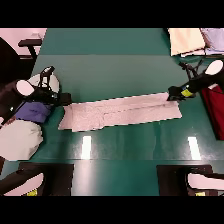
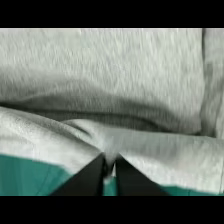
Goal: Fold the shirts.
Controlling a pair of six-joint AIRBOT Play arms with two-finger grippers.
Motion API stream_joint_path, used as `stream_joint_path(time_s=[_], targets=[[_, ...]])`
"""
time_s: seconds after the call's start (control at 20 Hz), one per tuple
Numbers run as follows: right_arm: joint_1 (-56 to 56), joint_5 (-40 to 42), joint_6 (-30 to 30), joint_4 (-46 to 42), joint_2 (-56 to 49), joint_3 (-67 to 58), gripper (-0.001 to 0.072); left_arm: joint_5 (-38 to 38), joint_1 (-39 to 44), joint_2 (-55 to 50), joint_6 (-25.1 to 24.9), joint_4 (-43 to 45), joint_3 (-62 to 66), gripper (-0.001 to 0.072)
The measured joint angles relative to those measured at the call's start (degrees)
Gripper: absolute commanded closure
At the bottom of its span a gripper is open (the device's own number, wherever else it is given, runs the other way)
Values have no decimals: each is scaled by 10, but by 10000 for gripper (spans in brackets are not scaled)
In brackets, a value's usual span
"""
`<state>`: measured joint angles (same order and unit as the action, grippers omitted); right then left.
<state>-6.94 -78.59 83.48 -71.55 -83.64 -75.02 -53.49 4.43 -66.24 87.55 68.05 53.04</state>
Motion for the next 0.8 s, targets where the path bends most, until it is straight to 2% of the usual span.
stream_joint_path(time_s=[0.1,0.15,0.2,0.25,0.3,0.35,0.4,0.45,0.5,0.8], targets=[[5,1,-5,7,-32,-34,292,14,0,-15,0,-1,11,166],[12,2,-15,15,-43,-47,254,16,0,-19,0,-2,18,167],[21,-1,-25,25,-50,-56,254,15,0,-21,0,-2,26,168],[33,-8,-36,35,-55,-63,254,10,0,-22,0,-4,34,284],[49,-18,-47,41,-57,-66,253,4,0,-23,0,-6,41,561],[67,-25,-57,44,-59,-66,253,-5,0,-23,0,-12,47,675],[87,-31,-66,49,-59,-62,228,-10,0,-24,-2,-22,51,677],[108,-38,-75,52,-60,-54,122,-14,1,-24,-5,-34,54,678],[129,-41,-83,53,-60,-44,84,-17,4,-25,-9,-47,56,689],[240,-36,-152,119,-95,36,87,2,73,-34,-16,-107,61,687]])
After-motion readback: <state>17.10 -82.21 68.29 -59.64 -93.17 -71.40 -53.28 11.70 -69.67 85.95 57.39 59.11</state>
